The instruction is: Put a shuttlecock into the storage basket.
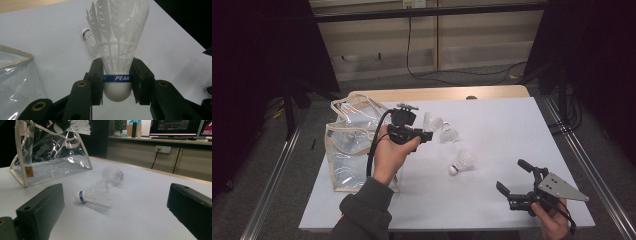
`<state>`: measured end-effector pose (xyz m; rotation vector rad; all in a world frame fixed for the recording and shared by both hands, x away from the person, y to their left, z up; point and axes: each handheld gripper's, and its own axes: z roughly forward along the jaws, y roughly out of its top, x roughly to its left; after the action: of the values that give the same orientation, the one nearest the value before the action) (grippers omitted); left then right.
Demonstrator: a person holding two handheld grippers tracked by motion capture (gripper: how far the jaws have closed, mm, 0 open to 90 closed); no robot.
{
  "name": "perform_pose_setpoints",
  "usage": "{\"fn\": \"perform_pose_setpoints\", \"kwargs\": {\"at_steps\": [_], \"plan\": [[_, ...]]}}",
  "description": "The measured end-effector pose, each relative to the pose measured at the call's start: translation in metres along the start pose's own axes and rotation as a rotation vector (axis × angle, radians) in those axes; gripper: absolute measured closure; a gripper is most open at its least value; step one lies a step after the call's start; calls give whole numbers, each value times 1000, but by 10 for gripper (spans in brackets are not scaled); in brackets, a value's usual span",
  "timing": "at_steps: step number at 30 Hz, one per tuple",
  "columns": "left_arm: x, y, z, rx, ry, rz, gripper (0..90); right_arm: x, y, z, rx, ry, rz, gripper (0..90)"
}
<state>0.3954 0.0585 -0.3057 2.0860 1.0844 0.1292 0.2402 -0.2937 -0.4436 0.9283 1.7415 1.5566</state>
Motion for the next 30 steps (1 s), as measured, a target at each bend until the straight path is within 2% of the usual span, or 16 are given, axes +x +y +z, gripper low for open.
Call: {"fn": "perform_pose_setpoints", "kwargs": {"at_steps": [2, 30], "plan": [[0, 1, -1, 6, 9, 16, 653, 0, 0, 0, -1, -1, 1, 9], [9, 20, -16, -11, 18, -12, 653, 0, 0, 0, -1, 0, -2, 9]]}}
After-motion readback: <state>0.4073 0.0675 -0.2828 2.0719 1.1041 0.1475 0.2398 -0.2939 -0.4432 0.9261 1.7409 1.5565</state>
